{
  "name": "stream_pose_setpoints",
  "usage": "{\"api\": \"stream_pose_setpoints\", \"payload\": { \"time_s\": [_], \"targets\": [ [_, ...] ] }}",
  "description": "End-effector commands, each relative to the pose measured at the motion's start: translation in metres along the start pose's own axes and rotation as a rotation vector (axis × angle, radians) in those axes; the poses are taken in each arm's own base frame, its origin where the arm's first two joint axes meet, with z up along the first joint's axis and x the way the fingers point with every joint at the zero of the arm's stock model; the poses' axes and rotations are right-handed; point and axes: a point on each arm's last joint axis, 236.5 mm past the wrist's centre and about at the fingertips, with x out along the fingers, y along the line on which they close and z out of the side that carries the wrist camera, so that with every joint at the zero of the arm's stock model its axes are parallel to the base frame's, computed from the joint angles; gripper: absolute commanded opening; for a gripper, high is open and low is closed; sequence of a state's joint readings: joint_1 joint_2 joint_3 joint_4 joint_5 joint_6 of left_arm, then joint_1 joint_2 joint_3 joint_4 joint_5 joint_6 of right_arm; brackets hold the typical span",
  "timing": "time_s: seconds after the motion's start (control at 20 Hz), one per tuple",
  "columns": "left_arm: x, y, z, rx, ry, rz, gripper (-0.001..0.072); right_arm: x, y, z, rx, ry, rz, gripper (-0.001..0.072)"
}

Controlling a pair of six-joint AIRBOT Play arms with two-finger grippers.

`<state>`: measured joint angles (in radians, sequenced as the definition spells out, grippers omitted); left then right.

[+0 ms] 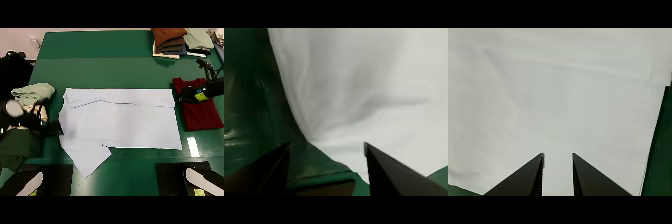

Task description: Fold the shirts.

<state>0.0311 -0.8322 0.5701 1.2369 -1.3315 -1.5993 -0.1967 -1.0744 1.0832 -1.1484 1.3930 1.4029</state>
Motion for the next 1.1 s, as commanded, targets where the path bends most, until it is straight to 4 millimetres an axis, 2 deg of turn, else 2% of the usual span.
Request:
{"api": "stream_pose_setpoints", "payload": {
  "time_s": [0.0,0.15,0.35,0.55,0.6,0.65,0.7,0.75,0.9,0.95,1.05],
  "targets": [
    [0.027,-0.008,-0.052,-0.090,0.051,-0.091,0.0538,-0.002,0.004,-0.006,-0.008,-0.035,0.003,0.0219],
    [0.039,-0.017,-0.060,-0.128,0.065,-0.151,0.0538,-0.002,0.004,-0.005,-0.007,-0.035,0.002,0.0219],
    [0.046,-0.024,-0.046,-0.167,0.003,-0.201,0.0538,-0.002,0.004,-0.006,-0.007,-0.033,0.002,0.0219],
    [0.043,-0.034,-0.030,-0.193,-0.060,-0.248,0.0536,-0.002,0.004,-0.006,-0.007,-0.031,0.002,0.0218],
    [0.043,-0.033,-0.030,-0.192,-0.062,-0.247,0.0511,-0.002,0.004,-0.008,-0.007,-0.025,0.003,0.0218],
    [0.043,-0.034,-0.030,-0.180,-0.060,-0.249,0.0308,-0.002,0.004,-0.009,-0.007,-0.019,0.002,0.0218],
    [0.043,-0.035,-0.030,-0.158,-0.063,-0.251,0.0151,-0.003,0.002,-0.011,-0.001,-0.013,0.001,0.0218],
    [0.042,-0.036,-0.029,-0.145,-0.069,-0.257,0.0025,-0.004,0.000,-0.013,0.007,-0.005,0.001,0.0218],
    [0.038,-0.041,-0.032,-0.101,-0.055,-0.270,0.0022,-0.007,-0.018,-0.029,0.050,0.052,-0.025,0.0218],
    [0.034,-0.043,-0.033,-0.076,-0.051,-0.270,0.0022,-0.005,-0.031,-0.041,0.075,0.090,-0.048,0.0218],
    [0.025,-0.047,-0.029,-0.038,-0.060,-0.276,0.0021,0.004,-0.068,-0.080,0.158,0.174,-0.126,0.0218]
  ]
}}
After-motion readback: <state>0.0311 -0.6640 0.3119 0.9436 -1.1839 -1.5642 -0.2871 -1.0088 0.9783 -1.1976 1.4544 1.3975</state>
